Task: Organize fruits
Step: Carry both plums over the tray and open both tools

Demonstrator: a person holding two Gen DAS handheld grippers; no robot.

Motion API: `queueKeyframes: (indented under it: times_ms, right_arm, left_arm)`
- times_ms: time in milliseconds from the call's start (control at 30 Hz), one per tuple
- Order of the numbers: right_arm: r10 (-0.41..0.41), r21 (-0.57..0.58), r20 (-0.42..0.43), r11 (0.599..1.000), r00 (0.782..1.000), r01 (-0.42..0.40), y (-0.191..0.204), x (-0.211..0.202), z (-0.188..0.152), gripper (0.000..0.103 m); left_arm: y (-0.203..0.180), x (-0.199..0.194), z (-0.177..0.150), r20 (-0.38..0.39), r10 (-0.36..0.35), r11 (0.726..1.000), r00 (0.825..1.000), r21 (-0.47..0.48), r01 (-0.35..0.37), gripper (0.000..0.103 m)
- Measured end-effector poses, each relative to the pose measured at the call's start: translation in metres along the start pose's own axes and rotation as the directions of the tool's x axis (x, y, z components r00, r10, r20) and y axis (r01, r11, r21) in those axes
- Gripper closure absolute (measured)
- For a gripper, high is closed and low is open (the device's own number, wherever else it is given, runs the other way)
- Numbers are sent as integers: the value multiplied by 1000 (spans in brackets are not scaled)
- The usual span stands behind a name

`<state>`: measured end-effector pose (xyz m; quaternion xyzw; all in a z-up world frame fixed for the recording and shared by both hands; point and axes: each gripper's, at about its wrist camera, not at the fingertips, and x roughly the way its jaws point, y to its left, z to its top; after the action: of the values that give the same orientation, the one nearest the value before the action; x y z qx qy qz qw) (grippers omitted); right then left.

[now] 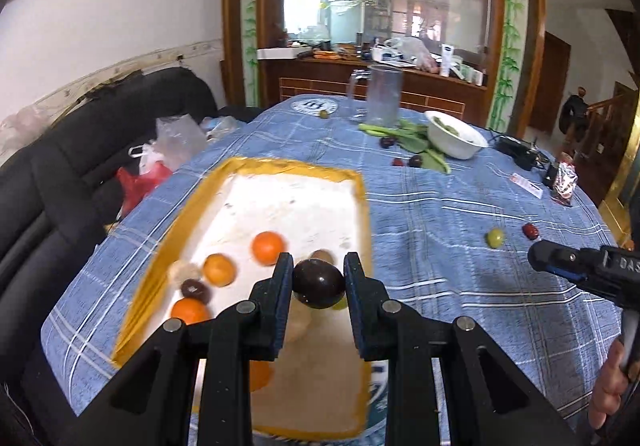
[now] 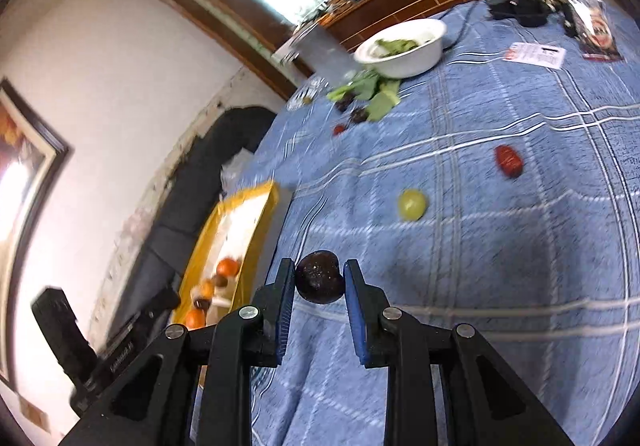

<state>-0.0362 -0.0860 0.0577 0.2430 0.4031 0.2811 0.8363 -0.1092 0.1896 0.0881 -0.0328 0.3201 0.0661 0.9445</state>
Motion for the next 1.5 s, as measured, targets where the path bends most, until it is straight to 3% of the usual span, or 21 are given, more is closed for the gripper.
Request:
queueKeyframes:
  times_ms: [467, 800, 967, 1200, 1367, 1500]
  right_arm:
    - [-50, -263, -90, 965, 995, 25, 128, 60, -44, 75]
    - [-102, -353, -141, 934, 985, 46, 162, 102, -65, 75]
    - [-170, -420, -102, 900, 980, 112, 170, 112, -75, 75]
    - [-233, -542, 11, 816, 973, 201, 187, 112, -93, 75]
    - [-239, -598, 21, 775, 971, 204, 196, 120, -103, 75]
    - [-253, -620, 15, 756, 967, 208, 196, 128, -108, 75]
  left_arm:
    - [72, -9, -14, -3, 47, 993, 999, -110, -47, 78]
    - [103, 8, -18, -34, 55, 985, 998, -163, -59, 78]
    - [116, 20, -19, -51, 41, 979, 998, -195, -50, 78]
    - [134, 27, -22, -13, -43, 969, 999, -245, 38, 78]
    - [143, 28, -27, 26, -131, 949, 991, -287, 133, 78]
    - [140, 30, -28, 36, -133, 952, 990, -272, 138, 78]
